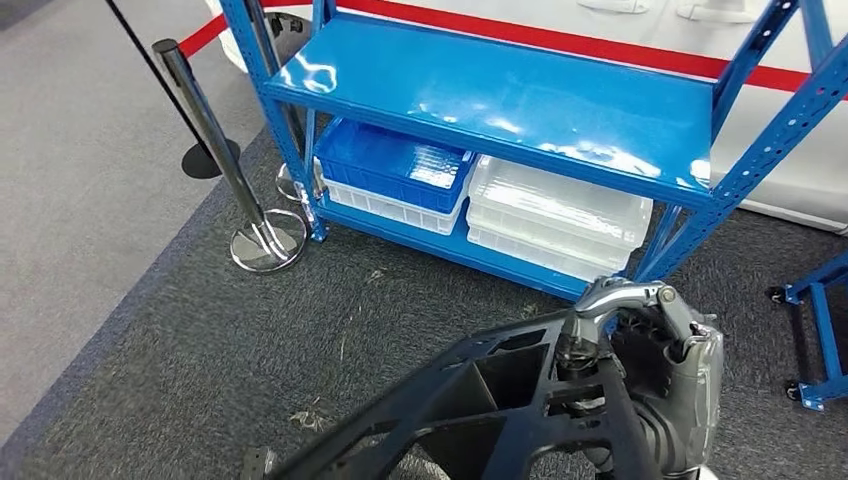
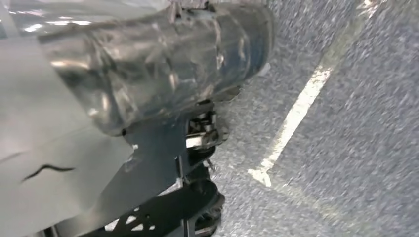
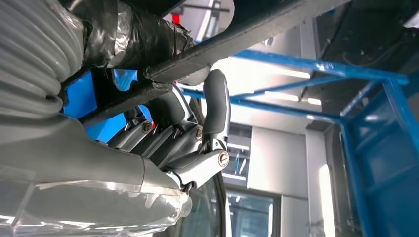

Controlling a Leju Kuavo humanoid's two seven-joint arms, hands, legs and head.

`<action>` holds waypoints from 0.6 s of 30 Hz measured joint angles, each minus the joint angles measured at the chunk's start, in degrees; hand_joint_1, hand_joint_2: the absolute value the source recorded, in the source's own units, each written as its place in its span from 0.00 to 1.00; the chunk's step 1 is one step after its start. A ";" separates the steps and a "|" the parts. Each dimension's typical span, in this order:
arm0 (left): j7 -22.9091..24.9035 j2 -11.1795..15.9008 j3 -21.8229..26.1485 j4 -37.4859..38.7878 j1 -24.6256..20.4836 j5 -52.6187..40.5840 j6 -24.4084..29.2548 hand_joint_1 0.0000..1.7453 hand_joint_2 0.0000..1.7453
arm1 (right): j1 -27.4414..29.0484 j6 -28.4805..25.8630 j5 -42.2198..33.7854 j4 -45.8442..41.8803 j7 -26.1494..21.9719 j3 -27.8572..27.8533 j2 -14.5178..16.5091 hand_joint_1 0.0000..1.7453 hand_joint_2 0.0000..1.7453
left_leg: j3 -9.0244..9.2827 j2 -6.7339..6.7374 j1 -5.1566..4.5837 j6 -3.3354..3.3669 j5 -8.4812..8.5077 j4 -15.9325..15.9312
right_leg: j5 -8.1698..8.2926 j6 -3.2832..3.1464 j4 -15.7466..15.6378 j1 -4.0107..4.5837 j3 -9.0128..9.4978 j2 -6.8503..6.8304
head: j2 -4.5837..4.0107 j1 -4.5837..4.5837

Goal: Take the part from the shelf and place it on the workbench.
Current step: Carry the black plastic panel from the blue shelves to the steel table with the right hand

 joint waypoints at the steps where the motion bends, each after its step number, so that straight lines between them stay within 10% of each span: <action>1: 0.05 -0.04 0.00 0.00 -0.08 -0.16 -0.08 0.00 0.00 | 0.27 0.00 -0.09 0.01 -0.03 0.00 0.00 0.97 1.00 | -0.05 -0.52 0.06 0.09 -0.10 0.20 | -1.06 0.21 3.50 -0.07 -1.97 0.31 | 0.00 0.04; 3: 0.26 -0.18 0.00 0.00 -0.04 -0.41 -0.20 0.00 0.00 | 0.64 0.00 -0.49 0.01 -0.10 0.00 0.00 0.97 1.00 | -0.14 -1.68 0.28 -0.09 -0.57 0.93 | -0.15 0.81 5.75 -0.36 -3.74 0.45 | 0.00 0.02; 6: 0.54 -0.20 0.00 0.01 -0.06 -0.62 -0.22 0.00 0.00 | 0.92 0.00 -1.77 0.02 -0.66 0.00 -0.01 0.97 1.00 | -0.90 -3.58 1.04 -1.25 -2.14 3.71 | 5.06 1.99 -2.06 -1.16 -0.84 2.25 | 0.01 0.10; 9: 0.60 -0.10 -0.02 0.02 -0.24 -0.73 -0.22 0.00 0.00 | 1.18 -0.03 -3.04 -0.10 -1.05 0.00 -0.01 0.97 1.00 | -2.99 -5.19 1.23 -2.28 -2.94 6.38 | 5.07 1.47 -4.44 -1.32 -0.08 4.56 | 0.01 -0.16; 11: 0.63 -0.05 -0.02 0.03 0.08 -0.75 -0.22 0.00 0.00 | 1.16 -0.04 -3.44 -0.16 -1.13 0.00 0.00 0.97 1.00 | -3.68 -5.69 1.35 -2.64 -2.80 6.55 | 5.14 0.68 -4.47 -1.22 -0.25 3.59 | 0.01 -0.49; 18: 0.66 -0.14 -0.02 0.04 0.10 -1.18 -0.49 0.00 0.00 | 1.15 -0.04 -5.79 -0.48 -2.07 0.00 0.13 0.97 1.00 | -10.86 -0.56 1.64 -3.76 -8.34 20.64 | 5.42 -0.46 -5.42 -0.81 0.26 -1.16 | 0.01 -2.50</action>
